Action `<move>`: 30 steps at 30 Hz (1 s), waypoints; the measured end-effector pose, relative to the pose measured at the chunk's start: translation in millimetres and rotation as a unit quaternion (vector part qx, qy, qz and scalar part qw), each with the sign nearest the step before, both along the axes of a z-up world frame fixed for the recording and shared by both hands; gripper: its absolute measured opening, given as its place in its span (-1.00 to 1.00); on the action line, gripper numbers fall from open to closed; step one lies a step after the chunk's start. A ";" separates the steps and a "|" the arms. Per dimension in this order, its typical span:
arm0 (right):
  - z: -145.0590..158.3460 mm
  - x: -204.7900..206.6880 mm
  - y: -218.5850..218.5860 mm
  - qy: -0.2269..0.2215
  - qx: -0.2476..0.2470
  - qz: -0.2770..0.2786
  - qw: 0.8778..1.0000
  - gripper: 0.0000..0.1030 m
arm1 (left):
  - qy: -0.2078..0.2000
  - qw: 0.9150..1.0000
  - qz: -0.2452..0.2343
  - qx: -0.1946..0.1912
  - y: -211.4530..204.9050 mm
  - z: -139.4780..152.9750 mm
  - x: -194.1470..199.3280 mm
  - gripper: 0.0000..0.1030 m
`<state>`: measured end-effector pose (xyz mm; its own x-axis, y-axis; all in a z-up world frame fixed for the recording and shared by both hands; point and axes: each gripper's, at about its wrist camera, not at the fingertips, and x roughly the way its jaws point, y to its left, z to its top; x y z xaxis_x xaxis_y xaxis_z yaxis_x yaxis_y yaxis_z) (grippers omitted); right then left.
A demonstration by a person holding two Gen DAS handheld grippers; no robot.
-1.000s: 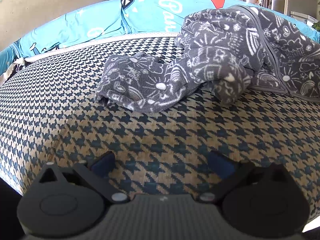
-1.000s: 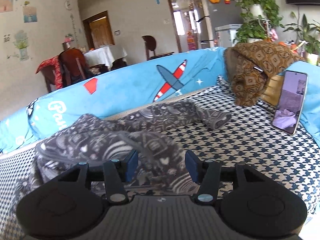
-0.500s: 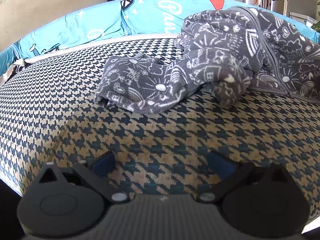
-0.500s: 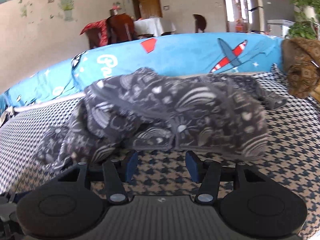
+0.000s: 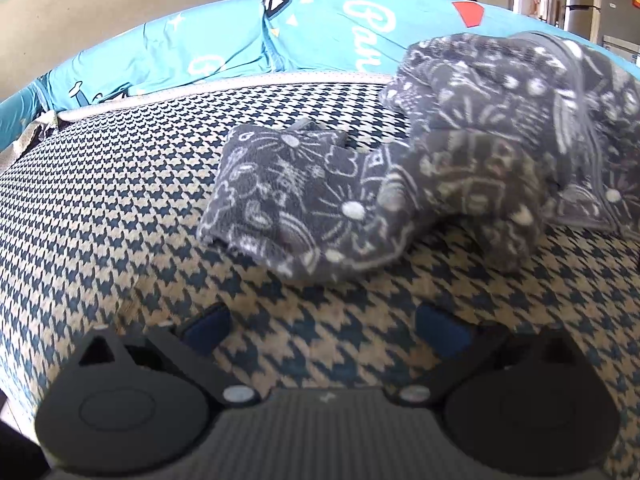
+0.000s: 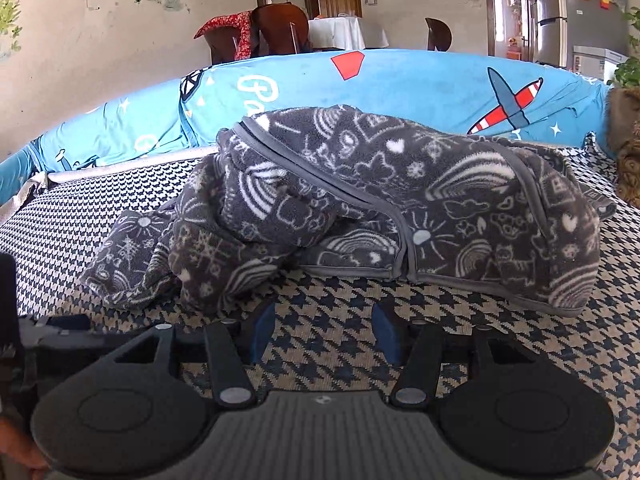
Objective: Fold clothes
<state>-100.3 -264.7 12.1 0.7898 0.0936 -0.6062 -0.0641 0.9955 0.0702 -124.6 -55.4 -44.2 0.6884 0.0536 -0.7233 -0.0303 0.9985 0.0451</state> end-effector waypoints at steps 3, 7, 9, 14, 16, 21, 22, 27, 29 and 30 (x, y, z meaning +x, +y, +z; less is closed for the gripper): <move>-3.2 2.5 4.5 0.006 -0.004 0.006 1.000 0.06 | 0.006 1.000 0.012 0.009 4.3 1.6 23.7 1.00; -5.7 6.0 11.3 0.009 -0.004 0.012 1.000 0.19 | 0.025 0.999 0.028 0.011 14.1 4.6 62.1 1.00; -6.3 7.9 16.1 0.008 -0.004 0.018 1.000 0.23 | 0.033 0.999 0.032 0.014 18.9 6.8 80.1 1.00; -10.1 16.0 33.9 0.004 -0.012 0.043 0.999 0.31 | 0.029 0.998 0.022 0.042 21.7 16.4 111.9 1.00; -11.3 19.9 42.1 0.000 -0.017 0.050 0.999 0.37 | 0.027 0.998 0.015 0.055 21.4 20.3 122.7 1.00; -16.1 34.2 64.1 -0.006 -0.032 0.060 0.998 0.52 | 0.022 0.998 0.009 0.051 29.4 32.3 147.0 1.00; -17.4 38.1 68.7 -0.007 -0.037 0.063 0.997 0.52 | 0.018 0.998 0.009 0.052 32.1 35.0 152.4 1.00; -22.8 58.8 89.2 -0.017 -0.067 0.070 0.995 0.54 | 0.006 0.999 0.016 0.045 40.5 41.5 172.3 1.00; -24.9 67.6 95.3 -0.018 -0.075 0.071 0.995 0.54 | 0.005 0.999 0.018 0.042 42.4 41.1 178.6 1.00; -25.9 71.7 97.8 -0.018 -0.076 0.071 0.994 0.54 | 0.004 0.999 0.019 0.042 42.4 41.4 182.0 1.00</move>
<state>-28.7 -166.9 -13.8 0.7962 0.1147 -0.5941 -0.2047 0.9750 -0.0861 57.4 -12.9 -2.8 0.6792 0.1397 -0.7206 -0.0668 0.9894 0.1288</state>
